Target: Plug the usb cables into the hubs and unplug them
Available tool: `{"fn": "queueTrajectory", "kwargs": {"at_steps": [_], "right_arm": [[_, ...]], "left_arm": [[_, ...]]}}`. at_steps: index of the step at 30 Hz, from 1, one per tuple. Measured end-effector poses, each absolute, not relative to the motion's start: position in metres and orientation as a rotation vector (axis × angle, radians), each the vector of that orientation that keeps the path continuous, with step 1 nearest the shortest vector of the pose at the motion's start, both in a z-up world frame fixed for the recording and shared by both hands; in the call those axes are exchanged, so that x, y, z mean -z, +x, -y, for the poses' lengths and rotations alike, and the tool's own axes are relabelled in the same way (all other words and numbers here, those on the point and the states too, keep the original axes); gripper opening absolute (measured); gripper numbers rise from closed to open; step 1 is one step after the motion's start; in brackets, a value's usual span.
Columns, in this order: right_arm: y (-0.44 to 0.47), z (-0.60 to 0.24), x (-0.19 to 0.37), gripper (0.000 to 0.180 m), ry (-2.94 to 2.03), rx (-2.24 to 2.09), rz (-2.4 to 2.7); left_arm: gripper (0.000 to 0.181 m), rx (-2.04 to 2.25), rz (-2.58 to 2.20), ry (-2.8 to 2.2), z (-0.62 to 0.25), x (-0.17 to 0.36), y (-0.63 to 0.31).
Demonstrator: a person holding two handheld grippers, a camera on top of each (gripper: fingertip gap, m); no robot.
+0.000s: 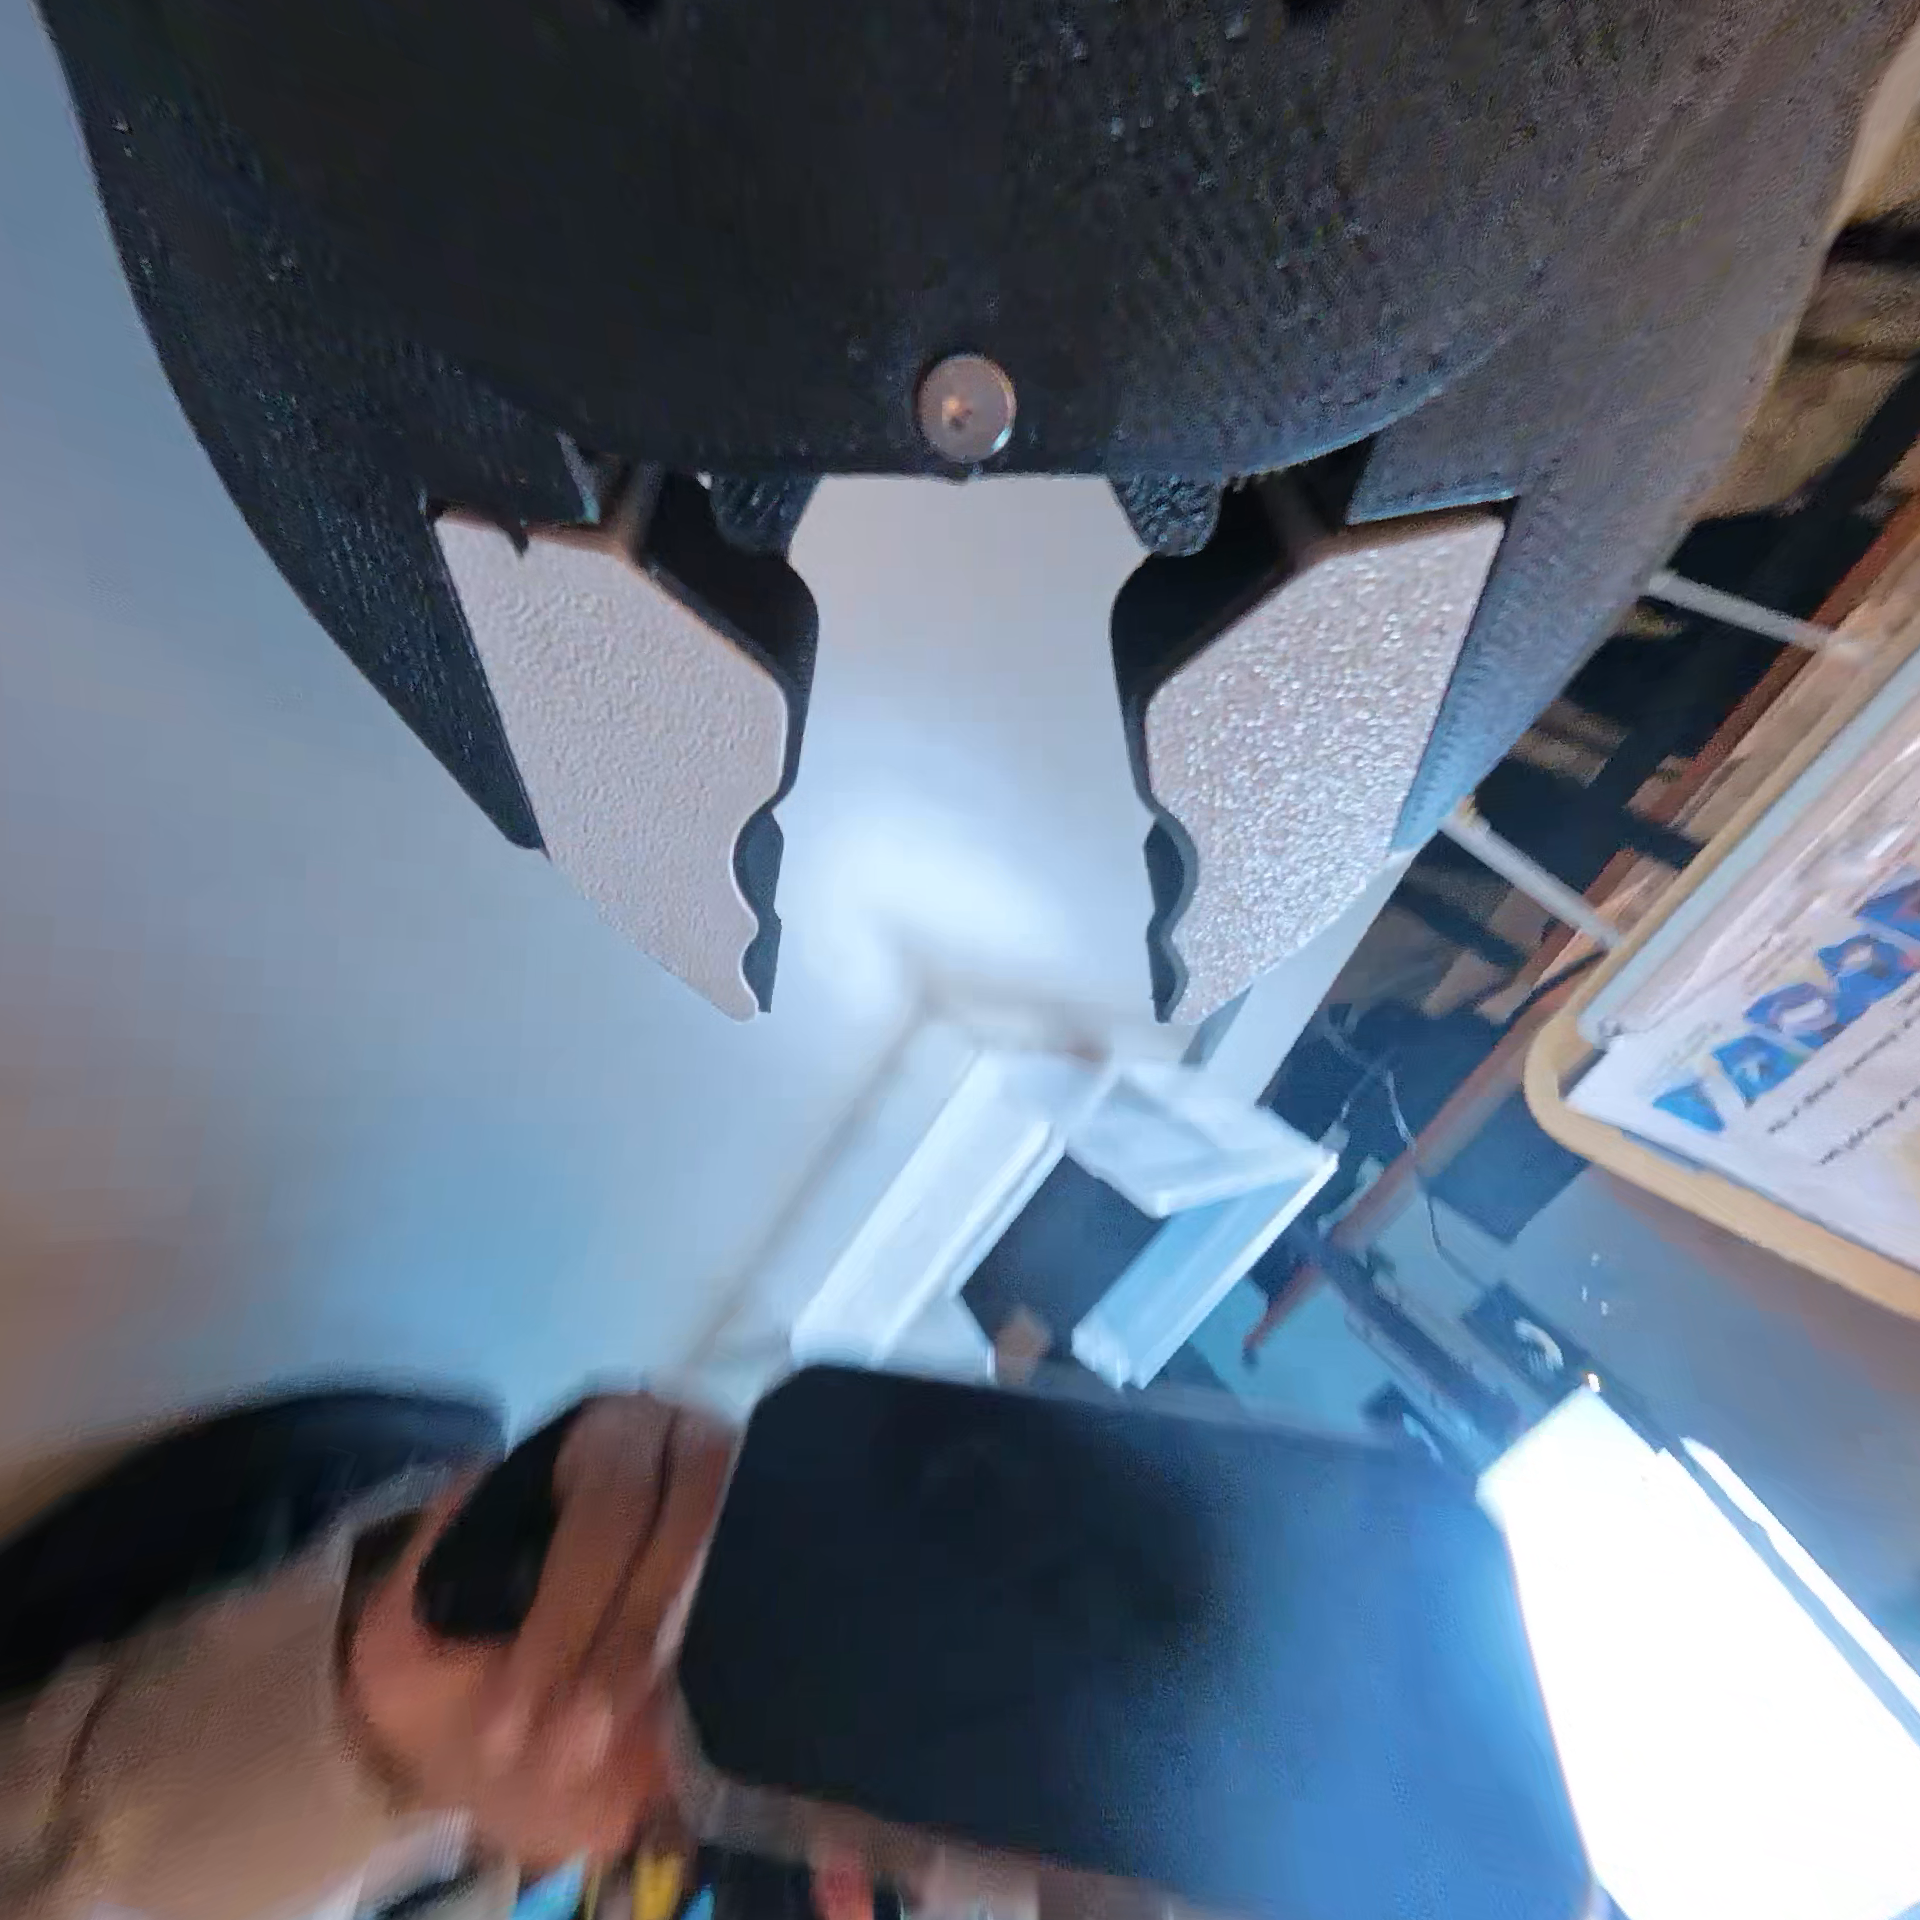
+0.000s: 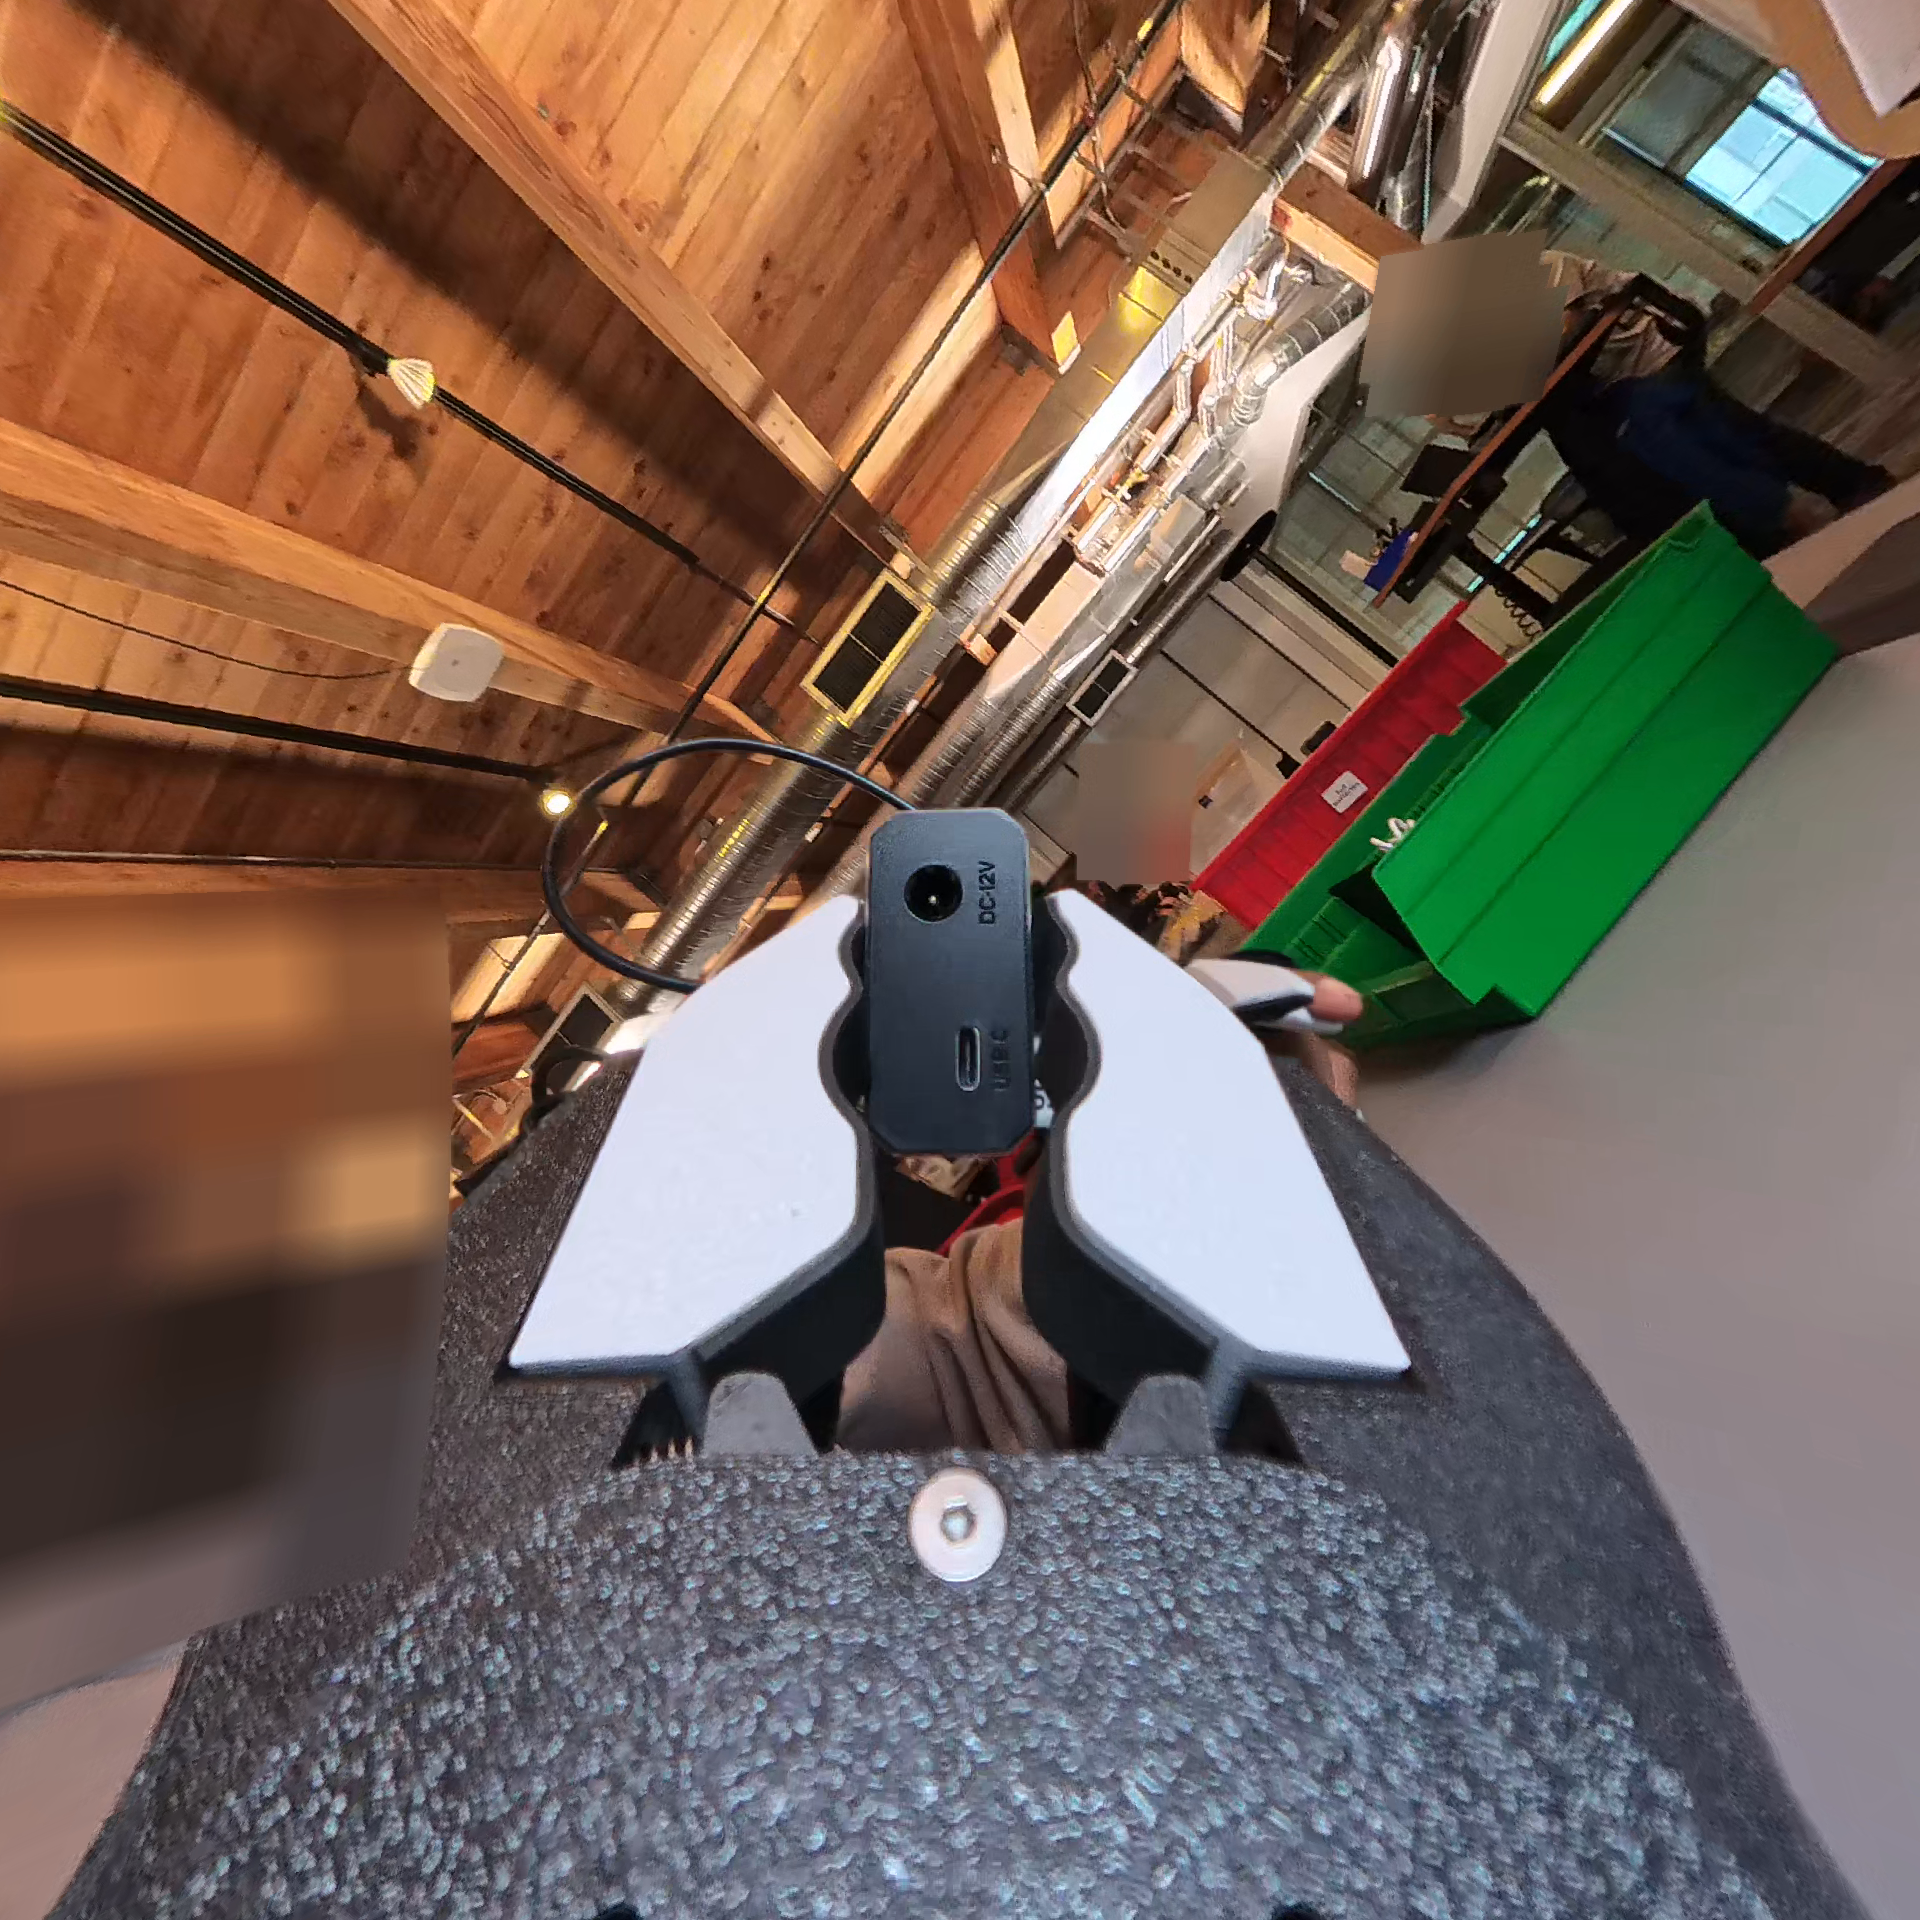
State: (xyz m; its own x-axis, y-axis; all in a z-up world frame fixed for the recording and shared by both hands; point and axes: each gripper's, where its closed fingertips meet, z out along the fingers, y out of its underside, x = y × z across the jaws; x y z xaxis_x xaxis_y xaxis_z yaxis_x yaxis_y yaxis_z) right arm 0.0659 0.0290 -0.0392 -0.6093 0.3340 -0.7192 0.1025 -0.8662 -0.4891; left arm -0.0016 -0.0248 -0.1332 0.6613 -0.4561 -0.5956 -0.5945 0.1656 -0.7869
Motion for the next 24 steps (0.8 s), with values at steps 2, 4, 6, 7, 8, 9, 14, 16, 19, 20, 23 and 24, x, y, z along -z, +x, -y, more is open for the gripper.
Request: {"fn": "queueTrajectory", "kwargs": {"at_steps": [2, 4, 6, 7, 8, 9, 14, 16, 19, 20, 23, 24], "right_arm": [[0.068, -0.025, 0.034, 0.029, -1.266, -2.658, 0.705], [0.067, -0.015, 0.03, 0.029, -1.211, -2.747, 0.679], [0.063, 0.001, 0.032, 0.029, -1.191, -2.809, 0.686], [0.06, 0.008, 0.034, 0.028, -1.191, -2.842, 0.684], [0.06, 0.012, 0.035, 0.028, -1.183, -2.9, 0.662], [0.057, 0.015, 0.039, 0.028, -1.206, -2.916, 0.665], [0.042, 0.022, 0.064, 0.03, -1.416, -2.938, 0.676], [0.037, 0.026, 0.073, 0.033, -1.505, -2.919, 0.718], [0.032, 0.031, 0.085, 0.036, -1.596, -2.759, 0.882], [0.031, 0.029, 0.088, 0.036, -1.602, -2.675, 0.932], [0.032, 0.01, 0.095, 0.039, -1.575, -2.376, 1.052], [0.033, 0.0, 0.094, 0.04, -1.553, -2.291, 1.077]], "left_arm": [[0.072, -0.029, -0.846, -1.351, 0.028, 0.103, 0.022], [0.074, -0.002, -0.777, -1.218, 0.033, 0.066, 0.04], [0.074, 0.021, -0.757, -1.112, 0.042, 0.04, 0.058], [0.073, 0.007, -0.764, -1.073, 0.047, 0.033, 0.064], [0.073, -0.003, -0.769, -1.048, 0.051, 0.029, 0.067], [0.073, 0.0, -0.774, -1.039, 0.054, 0.028, 0.069], [0.071, 0.063, -0.78, -1.083, 0.057, 0.039, 0.064], [0.071, 0.148, -0.768, -1.13, 0.058, 0.039, 0.059], [0.072, 0.307, -0.709, -1.195, 0.061, 0.035, 0.049], [0.071, 0.326, -0.693, -1.202, 0.062, 0.033, 0.044], [0.071, 0.337, -0.674, -1.229, 0.064, 0.032, 0.026], [0.071, 0.315, -0.679, -1.241, 0.064, 0.033, 0.021]]}}
